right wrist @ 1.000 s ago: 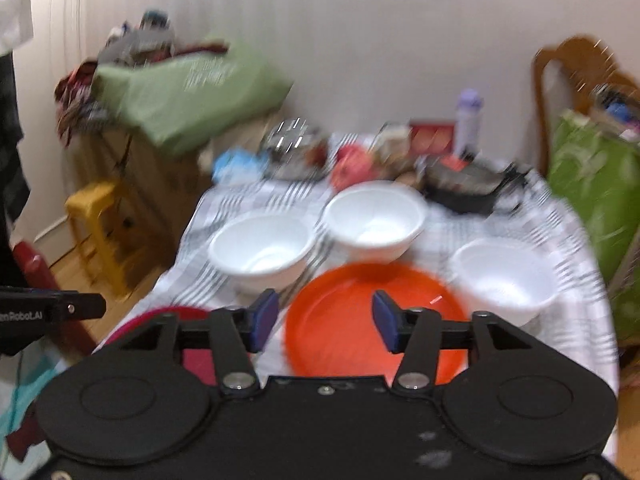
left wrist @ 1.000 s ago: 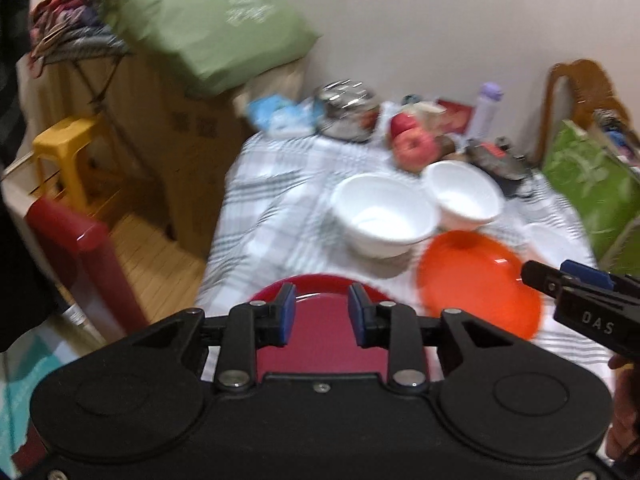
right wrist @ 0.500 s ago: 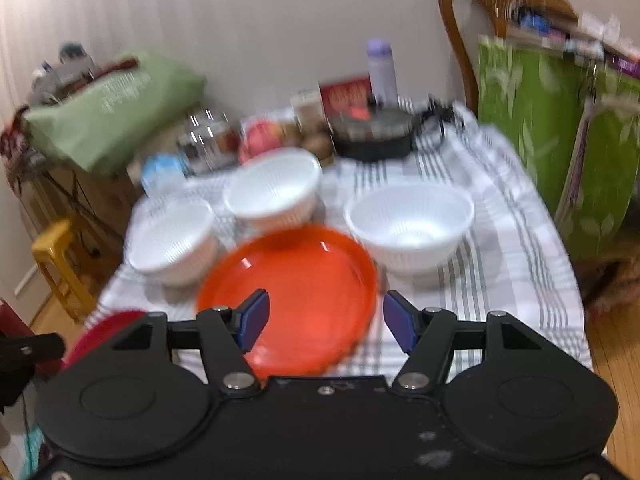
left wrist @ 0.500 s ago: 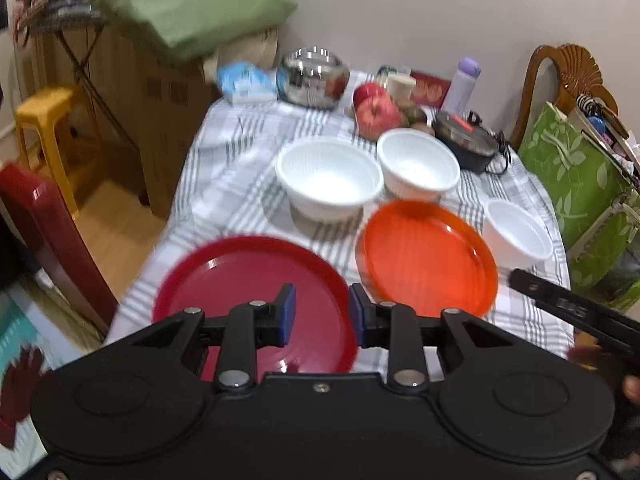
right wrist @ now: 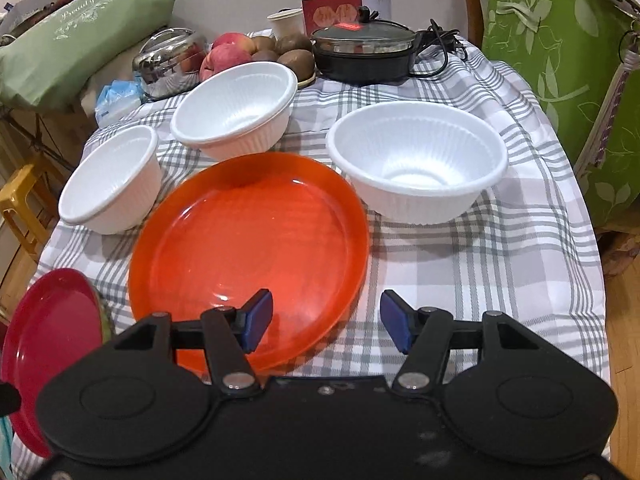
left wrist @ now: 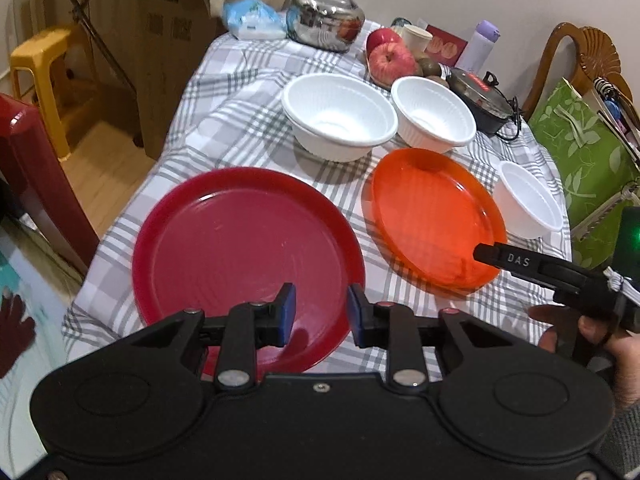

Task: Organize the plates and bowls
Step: 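Move the left tool to the orange plate rim and grip it, then lift the orange plate and lower it onto the pink plate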

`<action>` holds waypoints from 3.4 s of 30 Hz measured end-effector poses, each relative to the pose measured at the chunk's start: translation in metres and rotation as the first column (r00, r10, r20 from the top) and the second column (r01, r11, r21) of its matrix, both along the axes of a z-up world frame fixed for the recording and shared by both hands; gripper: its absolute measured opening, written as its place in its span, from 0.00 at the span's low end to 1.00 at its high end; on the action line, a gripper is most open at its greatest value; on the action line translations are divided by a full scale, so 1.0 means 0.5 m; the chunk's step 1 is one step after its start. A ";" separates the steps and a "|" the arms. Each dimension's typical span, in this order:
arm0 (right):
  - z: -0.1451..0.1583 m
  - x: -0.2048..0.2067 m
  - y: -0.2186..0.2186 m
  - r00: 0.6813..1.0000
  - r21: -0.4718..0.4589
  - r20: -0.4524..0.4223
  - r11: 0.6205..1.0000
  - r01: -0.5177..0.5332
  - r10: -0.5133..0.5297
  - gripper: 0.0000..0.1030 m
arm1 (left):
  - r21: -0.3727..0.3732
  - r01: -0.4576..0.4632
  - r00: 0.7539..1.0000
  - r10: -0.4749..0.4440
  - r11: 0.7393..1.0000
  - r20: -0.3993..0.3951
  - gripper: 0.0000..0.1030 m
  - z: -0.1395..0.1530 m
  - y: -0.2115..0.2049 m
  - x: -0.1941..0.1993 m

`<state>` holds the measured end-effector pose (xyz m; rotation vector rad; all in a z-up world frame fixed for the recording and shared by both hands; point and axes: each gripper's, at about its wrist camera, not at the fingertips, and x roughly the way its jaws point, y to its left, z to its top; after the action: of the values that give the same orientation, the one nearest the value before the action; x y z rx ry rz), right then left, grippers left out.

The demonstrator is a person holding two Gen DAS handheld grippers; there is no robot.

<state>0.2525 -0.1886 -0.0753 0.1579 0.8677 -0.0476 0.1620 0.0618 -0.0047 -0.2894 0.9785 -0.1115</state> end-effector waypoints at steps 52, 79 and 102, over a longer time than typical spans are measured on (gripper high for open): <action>-0.015 0.087 -0.010 0.988 -0.014 0.029 0.988 -0.153 0.153 0.64 | 0.092 0.231 0.972 -0.226 0.969 -0.068 0.33 -0.103 -0.146 0.291; 0.031 -0.104 -0.008 0.984 0.017 0.016 0.984 -0.175 0.175 0.61 | 0.122 0.229 0.973 -0.228 0.966 -0.027 0.33 -0.051 -0.141 0.119; 0.047 -0.141 0.014 0.983 -0.073 0.030 0.981 -0.179 0.182 0.20 | 0.097 0.159 0.987 -0.161 0.983 0.013 0.31 -0.040 -0.093 0.065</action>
<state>0.1819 -0.1817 -0.0521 0.0135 0.8398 0.0942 0.1947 0.0154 -0.0246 -0.1213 0.9830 -0.2133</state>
